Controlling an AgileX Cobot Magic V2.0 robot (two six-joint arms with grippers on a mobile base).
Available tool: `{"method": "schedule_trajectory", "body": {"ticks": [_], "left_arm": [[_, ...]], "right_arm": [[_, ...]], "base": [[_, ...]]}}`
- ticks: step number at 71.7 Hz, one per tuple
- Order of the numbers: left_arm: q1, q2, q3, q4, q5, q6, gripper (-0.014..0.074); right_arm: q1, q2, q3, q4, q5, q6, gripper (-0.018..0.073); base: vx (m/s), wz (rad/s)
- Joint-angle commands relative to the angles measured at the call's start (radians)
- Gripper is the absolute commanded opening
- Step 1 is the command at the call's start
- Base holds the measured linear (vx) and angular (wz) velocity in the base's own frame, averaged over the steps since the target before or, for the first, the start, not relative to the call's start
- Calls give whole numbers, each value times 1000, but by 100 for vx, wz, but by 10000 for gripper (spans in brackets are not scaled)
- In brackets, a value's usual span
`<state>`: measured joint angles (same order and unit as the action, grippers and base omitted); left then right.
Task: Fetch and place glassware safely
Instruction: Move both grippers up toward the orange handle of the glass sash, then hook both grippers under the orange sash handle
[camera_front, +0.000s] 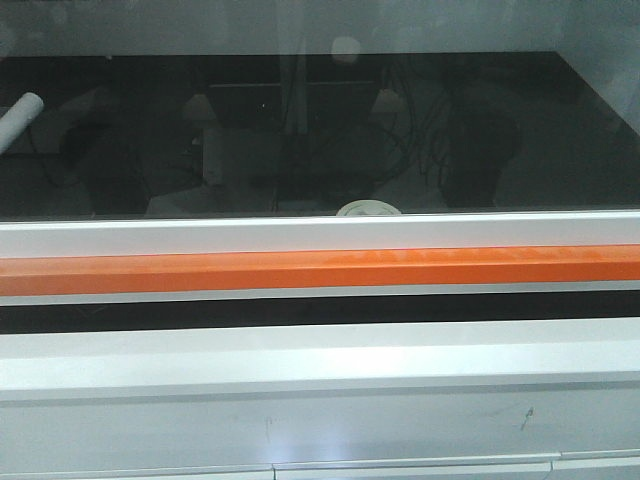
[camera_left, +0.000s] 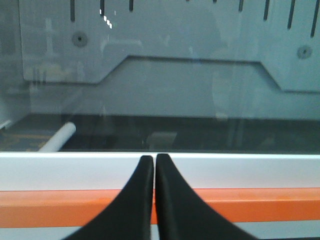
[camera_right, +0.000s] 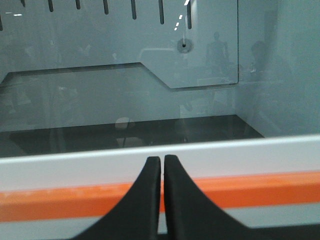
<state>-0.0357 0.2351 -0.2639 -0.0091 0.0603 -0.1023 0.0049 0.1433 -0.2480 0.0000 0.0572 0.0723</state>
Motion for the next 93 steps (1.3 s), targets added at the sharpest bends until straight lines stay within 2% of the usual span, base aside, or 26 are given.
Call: {"method": "schedule_trajectory", "body": {"ticks": [1,12,24,54,61,70,76,82,93], "left_arm": [[0,108,-82,19,-16,16,-7],[-29,178,-86,41,-70,13,-7],[-50,181,-86,41,-69,13,-7],[-49,181,-78,41,-118,11,-7],[-49,181,-24,41,-187,11,-7],[-49,183,70,41,-266,11,-7],[-49,209,115,33,-328,11,-7],[-49,261,135,31,-379,6,-7],[-49,368,135,31,-386,3,-7]], "right_arm": [[0,114,-103,-14,-64,-20,-8],[0,302,-203,0,-63,-33,-8],[0,420,-217,0,-71,-33,-8],[2,522,-212,-12,-100,-54,-3],[15,522,-154,-14,-182,-60,-1],[104,522,-44,-69,-336,-87,0],[144,522,7,-55,-427,-84,-1],[151,538,43,-37,-479,-86,-1],[150,601,58,0,-511,-104,-1]], "base": [[0,0],[0,0],[0,0],[0,0],[0,0],[0,0],[0,0],[0,0],[0,0]]}}
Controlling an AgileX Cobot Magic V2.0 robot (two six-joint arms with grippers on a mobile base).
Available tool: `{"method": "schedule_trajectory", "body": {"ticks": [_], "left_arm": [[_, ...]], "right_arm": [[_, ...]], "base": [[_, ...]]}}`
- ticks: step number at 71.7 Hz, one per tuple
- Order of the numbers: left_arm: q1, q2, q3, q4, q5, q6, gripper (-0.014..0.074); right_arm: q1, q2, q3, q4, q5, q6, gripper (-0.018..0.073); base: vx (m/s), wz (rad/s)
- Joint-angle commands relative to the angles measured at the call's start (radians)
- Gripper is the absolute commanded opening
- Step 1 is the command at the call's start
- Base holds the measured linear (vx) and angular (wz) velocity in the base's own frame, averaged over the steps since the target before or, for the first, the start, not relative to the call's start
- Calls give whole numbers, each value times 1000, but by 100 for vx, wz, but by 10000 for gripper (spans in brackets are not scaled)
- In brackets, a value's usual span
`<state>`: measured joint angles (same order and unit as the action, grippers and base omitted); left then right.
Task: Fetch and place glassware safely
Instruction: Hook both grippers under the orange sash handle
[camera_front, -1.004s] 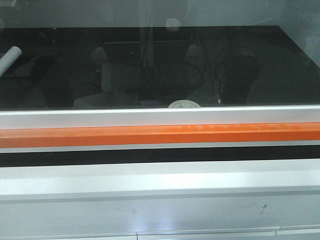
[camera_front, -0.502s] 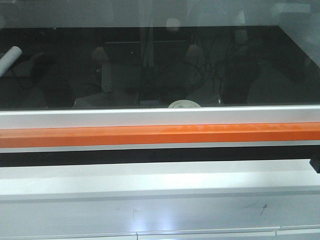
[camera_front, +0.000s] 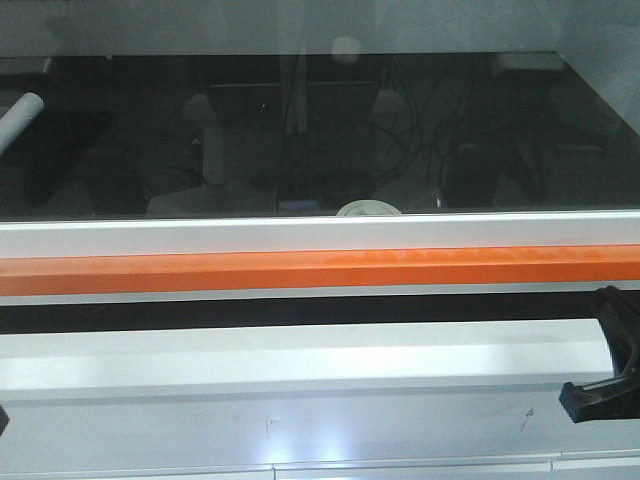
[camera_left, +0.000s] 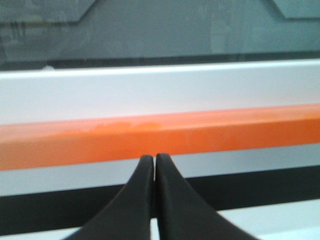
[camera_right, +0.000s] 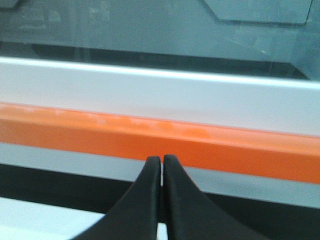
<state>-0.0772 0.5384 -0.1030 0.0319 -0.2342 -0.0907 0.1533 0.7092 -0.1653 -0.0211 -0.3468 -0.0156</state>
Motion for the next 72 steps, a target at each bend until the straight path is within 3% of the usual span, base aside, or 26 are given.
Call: {"method": "schedule_trajectory", "body": {"ticks": [1,25,72], "left_arm": [[-8,74,-26,-10,-97,-9,-7],[-8,250,-26,-8,-235,-9,-7],[-8,404,-26,-8,-374,-9,-7]], "right_arm": [[2,38,-24,21,-109,-16,-1],[2,198,-24,53,-242,-19,-1],[2,327,-24,81,-354,-20,-1]], "base": [[0,0],[0,0],[0,0]]}}
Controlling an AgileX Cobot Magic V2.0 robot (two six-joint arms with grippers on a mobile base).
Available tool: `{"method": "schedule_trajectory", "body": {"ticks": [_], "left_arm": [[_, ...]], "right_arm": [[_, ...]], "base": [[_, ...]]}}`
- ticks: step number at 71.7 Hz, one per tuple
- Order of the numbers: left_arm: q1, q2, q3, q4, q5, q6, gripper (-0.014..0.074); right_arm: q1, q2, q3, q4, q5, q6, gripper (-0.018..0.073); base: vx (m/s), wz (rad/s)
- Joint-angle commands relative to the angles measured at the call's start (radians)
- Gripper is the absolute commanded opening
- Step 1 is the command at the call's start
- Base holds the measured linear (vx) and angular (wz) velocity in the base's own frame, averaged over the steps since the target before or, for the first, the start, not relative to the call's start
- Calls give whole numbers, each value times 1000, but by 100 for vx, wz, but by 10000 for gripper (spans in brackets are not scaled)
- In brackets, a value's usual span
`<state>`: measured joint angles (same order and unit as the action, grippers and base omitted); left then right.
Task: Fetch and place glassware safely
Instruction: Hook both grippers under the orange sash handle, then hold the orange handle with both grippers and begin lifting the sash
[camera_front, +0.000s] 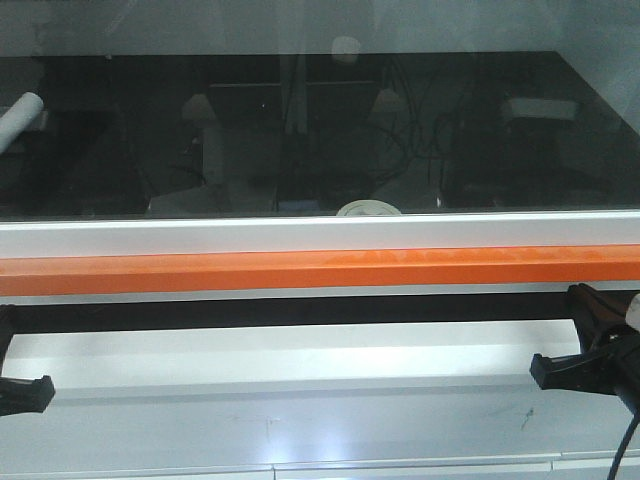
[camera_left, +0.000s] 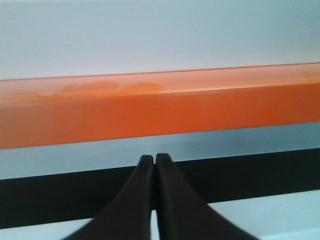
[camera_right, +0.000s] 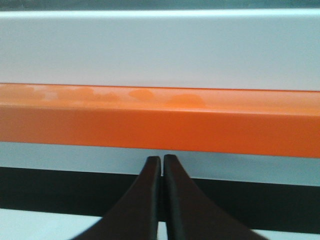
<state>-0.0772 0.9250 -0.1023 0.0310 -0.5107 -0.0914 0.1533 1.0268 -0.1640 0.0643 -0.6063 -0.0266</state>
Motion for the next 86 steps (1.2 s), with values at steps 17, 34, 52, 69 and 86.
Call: {"method": "schedule_trajectory", "body": {"ticks": [17,34,52,69,86], "left_arm": [[-8,54,-27,-8,-175,-7,-7],[-8,126,-27,-9,-247,-7,-7],[-8,194,-27,-9,-332,-7,-7],[-8,245,-27,-9,-399,-7,-7],[-8,287,-27,-9,-493,-7,-7]], "right_arm": [[2,33,-26,-4,-119,-9,-1],[2,75,-26,57,-155,-2,-1],[2,127,-26,63,-219,-3,-1],[2,161,-26,54,-299,-13,-1],[2,168,-26,36,-345,-78,-1]], "base": [[0,0],[0,0],[0,0],[0,0],[0,0]]}}
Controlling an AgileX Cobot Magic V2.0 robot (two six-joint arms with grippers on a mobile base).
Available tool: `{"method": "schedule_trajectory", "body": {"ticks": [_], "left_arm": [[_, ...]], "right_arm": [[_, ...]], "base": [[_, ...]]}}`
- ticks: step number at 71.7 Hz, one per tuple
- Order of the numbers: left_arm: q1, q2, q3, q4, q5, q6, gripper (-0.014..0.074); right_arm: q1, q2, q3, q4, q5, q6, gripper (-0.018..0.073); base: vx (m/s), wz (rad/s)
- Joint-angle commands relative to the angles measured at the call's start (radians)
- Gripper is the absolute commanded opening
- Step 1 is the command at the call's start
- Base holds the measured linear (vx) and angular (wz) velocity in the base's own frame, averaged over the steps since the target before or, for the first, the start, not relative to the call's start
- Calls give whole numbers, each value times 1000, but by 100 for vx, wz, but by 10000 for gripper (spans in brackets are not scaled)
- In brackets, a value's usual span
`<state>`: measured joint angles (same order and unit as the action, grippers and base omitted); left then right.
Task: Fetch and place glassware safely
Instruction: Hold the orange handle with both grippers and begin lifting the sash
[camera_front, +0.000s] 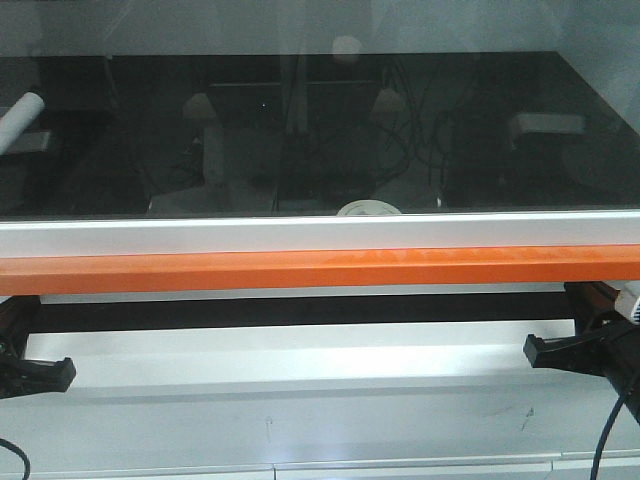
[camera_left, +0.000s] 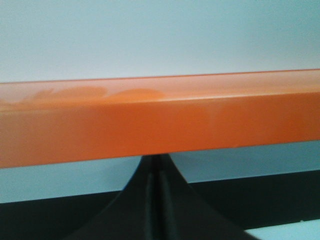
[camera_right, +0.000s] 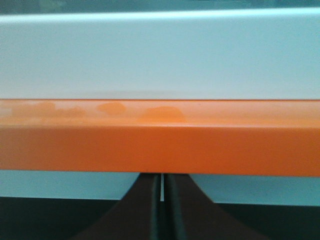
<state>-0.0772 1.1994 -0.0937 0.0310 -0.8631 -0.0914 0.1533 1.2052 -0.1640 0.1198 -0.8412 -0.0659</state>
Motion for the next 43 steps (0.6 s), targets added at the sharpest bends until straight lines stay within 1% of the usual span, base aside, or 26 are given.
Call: {"method": "schedule_trajectory", "body": {"ticks": [1,12,28,43], "left_arm": [[-8,14,-35,-9,-143,-7,-7],[-8,40,-35,-9,-187,-7,-7],[-8,63,-35,-8,-279,-7,-7],[-8,63,-35,-3,-332,-6,-7]], "right_arm": [[2,-11,-26,-20,-111,-41,-1],[2,-11,-26,-20,-120,-49,-1],[2,-11,-26,-20,-122,-49,-1],[2,-11,-26,-20,-122,-49,-1]], "base": [[0,0],[0,0],[0,1],[0,1]]}}
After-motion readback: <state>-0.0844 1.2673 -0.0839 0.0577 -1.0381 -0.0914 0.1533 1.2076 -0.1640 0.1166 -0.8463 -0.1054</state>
